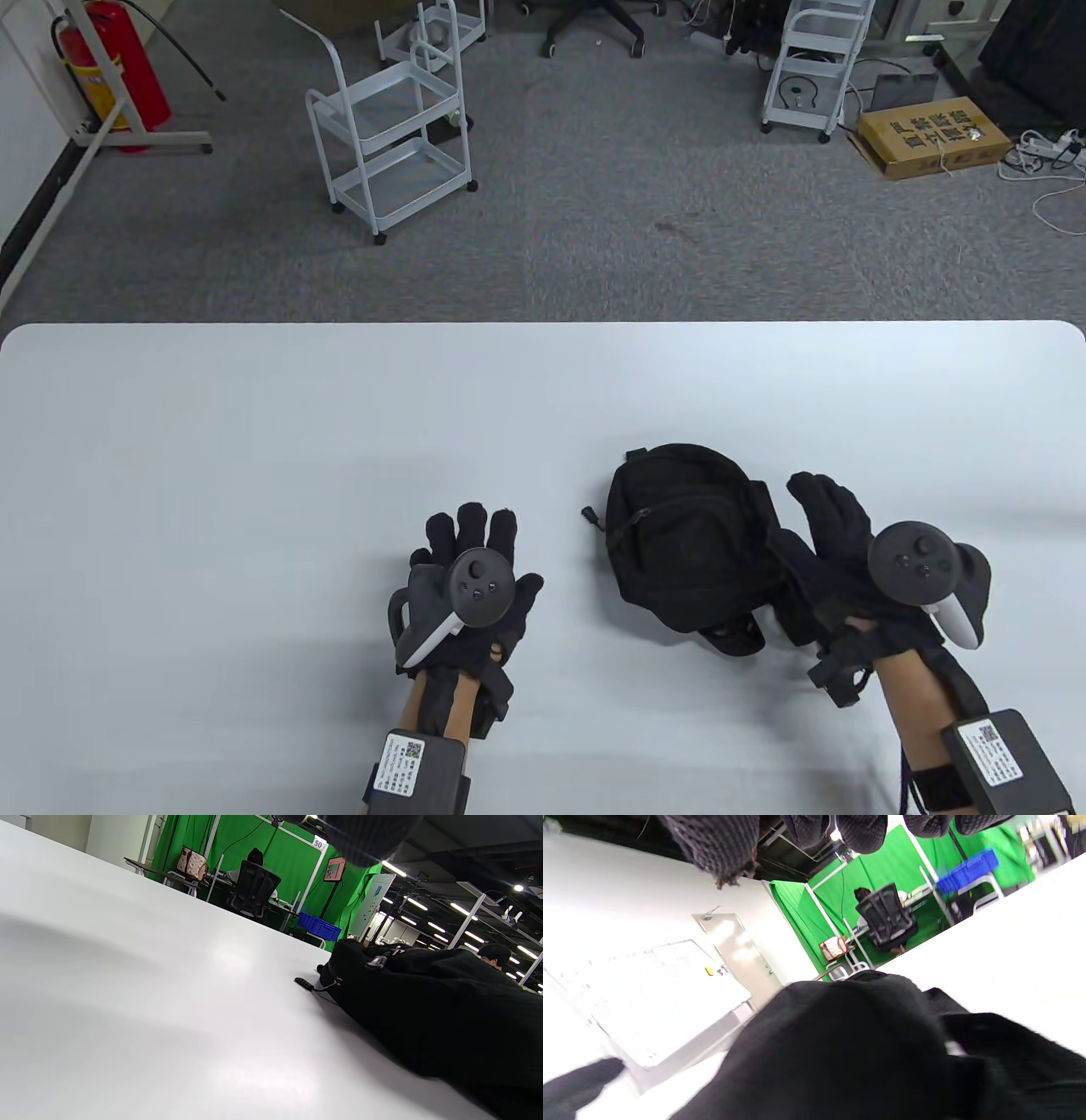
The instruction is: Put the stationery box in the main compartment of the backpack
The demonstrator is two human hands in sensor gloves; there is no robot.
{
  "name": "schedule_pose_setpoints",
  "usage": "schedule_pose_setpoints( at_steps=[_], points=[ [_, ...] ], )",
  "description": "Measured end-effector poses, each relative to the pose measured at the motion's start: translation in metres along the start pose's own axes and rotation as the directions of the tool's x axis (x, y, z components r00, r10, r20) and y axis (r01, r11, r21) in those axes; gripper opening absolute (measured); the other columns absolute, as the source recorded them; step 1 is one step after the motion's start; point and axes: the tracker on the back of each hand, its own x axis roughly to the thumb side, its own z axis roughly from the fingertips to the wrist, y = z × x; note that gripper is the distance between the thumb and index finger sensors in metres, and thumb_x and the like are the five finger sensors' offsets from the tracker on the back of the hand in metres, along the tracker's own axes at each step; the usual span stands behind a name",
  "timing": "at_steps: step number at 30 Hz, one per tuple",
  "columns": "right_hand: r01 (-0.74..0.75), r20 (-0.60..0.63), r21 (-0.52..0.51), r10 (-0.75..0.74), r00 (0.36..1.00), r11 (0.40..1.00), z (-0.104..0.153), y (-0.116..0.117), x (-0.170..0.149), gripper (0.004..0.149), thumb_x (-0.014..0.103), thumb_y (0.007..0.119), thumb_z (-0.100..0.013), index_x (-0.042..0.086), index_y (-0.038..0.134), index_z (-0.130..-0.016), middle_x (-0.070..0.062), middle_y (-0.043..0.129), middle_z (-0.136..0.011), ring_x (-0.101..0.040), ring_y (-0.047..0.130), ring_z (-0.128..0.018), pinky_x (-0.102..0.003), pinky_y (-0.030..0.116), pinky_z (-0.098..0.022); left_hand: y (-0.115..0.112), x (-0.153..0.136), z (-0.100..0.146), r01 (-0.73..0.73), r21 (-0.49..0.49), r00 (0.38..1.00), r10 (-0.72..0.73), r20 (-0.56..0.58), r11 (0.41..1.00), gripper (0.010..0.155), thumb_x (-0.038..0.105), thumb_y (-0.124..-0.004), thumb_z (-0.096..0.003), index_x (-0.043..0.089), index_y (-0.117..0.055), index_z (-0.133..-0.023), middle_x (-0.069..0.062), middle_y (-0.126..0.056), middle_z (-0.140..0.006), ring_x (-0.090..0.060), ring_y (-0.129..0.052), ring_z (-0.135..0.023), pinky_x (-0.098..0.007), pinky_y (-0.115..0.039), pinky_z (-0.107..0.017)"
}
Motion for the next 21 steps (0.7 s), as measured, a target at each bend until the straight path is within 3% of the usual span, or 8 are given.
schedule_pose_setpoints(
  at_steps=[8,21],
  points=[
    [-0.254,-0.05,0.01,0.254,0.966,0.967,0.005,0.011,-0.02,0.079,0.048,0.065,-0.058,0.014,0.028,-0.118,-0.022,0.024,-0.121,-0.065,0.021,-0.106,-0.077,0.033,-0.073,-0.007,0.002,0.002,0.047,-0.044,0.999,-0.047,0.0,0.998,0.081,0.043,-0.063,-0.0569,0.01,-0.021,-0.118,-0.027,-0.002,-0.116,-0.065,0.001,-0.099,-0.084,-0.016,-0.064],
    [-0.26,-0.136,0.021,0.26,0.956,0.965,0.003,0.006,-0.04,0.079,0.048,0.065,-0.057,0.014,0.028,-0.118,-0.022,0.023,-0.121,-0.066,0.021,-0.106,-0.077,0.032,-0.073,-0.007,-0.004,0.001,0.02,-0.053,1.0,-0.021,-0.013,0.998,0.081,0.043,-0.063,-0.0569,0.01,-0.02,-0.117,-0.026,-0.002,-0.116,-0.064,0.001,-0.099,-0.084,-0.016,-0.064]
  ],
)
